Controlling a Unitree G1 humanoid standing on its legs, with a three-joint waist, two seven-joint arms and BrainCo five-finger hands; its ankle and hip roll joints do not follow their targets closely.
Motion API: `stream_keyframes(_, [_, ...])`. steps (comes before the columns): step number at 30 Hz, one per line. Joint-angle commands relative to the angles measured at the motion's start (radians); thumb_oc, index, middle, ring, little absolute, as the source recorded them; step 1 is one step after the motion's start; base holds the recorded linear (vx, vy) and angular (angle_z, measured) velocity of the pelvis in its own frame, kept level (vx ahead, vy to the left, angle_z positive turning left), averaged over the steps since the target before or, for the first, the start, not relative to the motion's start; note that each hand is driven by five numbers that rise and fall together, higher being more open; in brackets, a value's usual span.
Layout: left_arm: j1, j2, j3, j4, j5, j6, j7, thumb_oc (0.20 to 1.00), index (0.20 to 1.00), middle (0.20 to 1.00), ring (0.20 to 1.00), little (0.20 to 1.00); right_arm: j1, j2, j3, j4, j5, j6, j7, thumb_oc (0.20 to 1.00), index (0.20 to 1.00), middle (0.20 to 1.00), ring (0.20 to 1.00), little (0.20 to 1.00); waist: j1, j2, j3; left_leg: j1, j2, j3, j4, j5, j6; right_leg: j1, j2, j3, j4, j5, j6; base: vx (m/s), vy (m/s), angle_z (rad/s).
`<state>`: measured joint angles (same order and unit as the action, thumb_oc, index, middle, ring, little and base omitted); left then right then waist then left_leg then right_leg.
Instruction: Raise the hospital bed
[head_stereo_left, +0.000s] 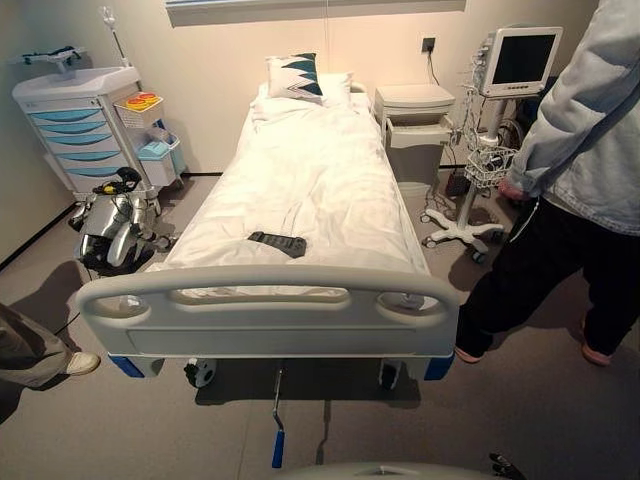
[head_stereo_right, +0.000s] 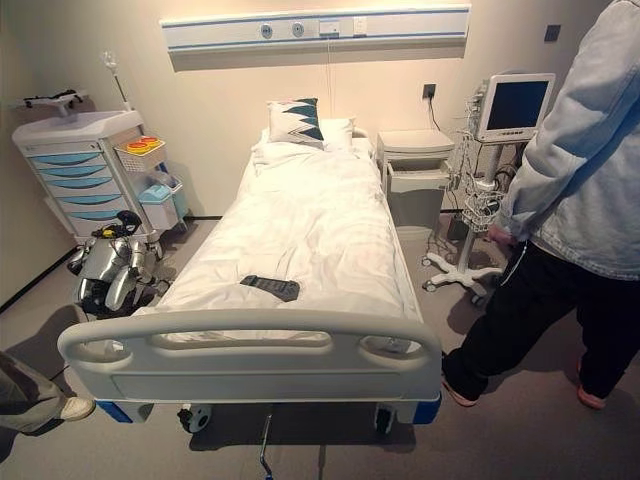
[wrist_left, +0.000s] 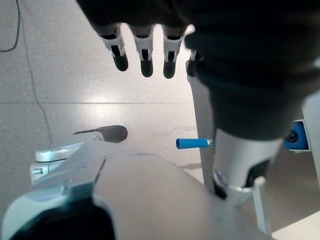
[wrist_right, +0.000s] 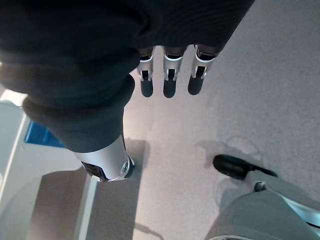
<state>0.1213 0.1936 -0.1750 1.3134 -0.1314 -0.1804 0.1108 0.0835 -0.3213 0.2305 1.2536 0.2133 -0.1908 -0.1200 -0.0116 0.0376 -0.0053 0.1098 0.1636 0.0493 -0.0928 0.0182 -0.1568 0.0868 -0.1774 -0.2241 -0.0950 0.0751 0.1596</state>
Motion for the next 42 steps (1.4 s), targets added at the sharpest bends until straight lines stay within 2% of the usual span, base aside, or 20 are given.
stream_keyframes(1, [-0.083,0.015,-0.004,0.050,0.028,0.009,0.005,1.000,1.000,1.000,1.000,1.000,-0.090,0.026,0.006,0.048,-0.032,0.003,-0.009,1.000,1.000,1.000,1.000,1.000,-0.006,-0.060,0.042,-0.013,-0.024,0.002,0.006,0.001,0.060,-0.013,-0.040,0.010,0.050,-0.005,0.021,0.00,0.000,0.00])
stream_keyframes(7, [-0.095,0.025,-0.005,0.042,0.024,0.010,0.009,1.000,1.000,1.000,1.000,1.000,-0.108,0.018,0.019,0.053,-0.060,0.016,-0.015,1.000,1.000,1.000,1.000,1.000,-0.005,-0.061,0.073,-0.031,-0.023,0.006,0.006,0.008,0.062,-0.045,-0.040,0.026,0.053,0.001,0.022,-0.03,0.008,-0.05])
stream_keyframes(9, [-0.138,0.036,-0.008,0.081,0.046,0.047,0.018,1.000,1.000,1.000,1.000,1.000,-0.140,0.012,0.033,0.055,-0.073,0.028,-0.023,1.000,1.000,1.000,1.000,1.000,-0.010,-0.062,0.114,-0.058,-0.020,0.014,0.006,0.020,0.064,-0.092,-0.034,0.045,0.069,0.006,0.019,-0.08,0.015,-0.05])
stream_keyframes(10, [-0.138,0.036,-0.008,0.081,0.046,0.047,0.018,1.000,1.000,1.000,1.000,1.000,-0.141,0.012,0.033,0.056,-0.073,0.028,-0.023,1.000,1.000,1.000,1.000,1.000,-0.010,-0.062,0.114,-0.059,-0.020,0.014,0.006,0.020,0.064,-0.093,-0.034,0.046,0.070,0.006,0.018,-0.07,0.019,-0.15])
stream_keyframes(23, [-0.256,0.055,-0.005,0.131,-0.018,0.102,-0.012,1.000,1.000,1.000,1.000,1.000,-0.230,-0.021,0.088,0.031,-0.114,0.062,-0.014,1.000,1.000,1.000,1.000,1.000,-0.049,-0.052,0.199,-0.152,-0.016,0.061,0.006,0.050,0.064,-0.240,-0.023,0.108,0.085,0.038,0.012,-0.02,0.024,-0.13])
stream_keyframes(30, [-0.347,0.076,0.004,0.140,-0.096,0.121,-0.023,1.000,1.000,1.000,1.000,1.000,-0.296,-0.048,0.116,0.020,-0.132,0.077,-0.011,1.000,1.000,1.000,1.000,1.000,-0.060,-0.054,0.256,-0.210,-0.014,0.071,0.020,0.060,0.063,-0.311,-0.016,0.131,0.097,0.050,0.008,-0.03,0.016,-0.15])
stream_keyframes(42, [-0.441,0.078,-0.009,0.128,-0.176,0.131,-0.022,1.000,1.000,1.000,1.000,1.000,-0.364,-0.067,0.141,0.025,-0.143,0.088,-0.010,1.000,1.000,1.000,1.000,1.000,-0.064,-0.061,0.307,-0.286,-0.027,0.059,0.085,0.037,0.070,-0.365,-0.022,0.144,0.124,0.044,-0.002,0.00,0.003,-0.04])
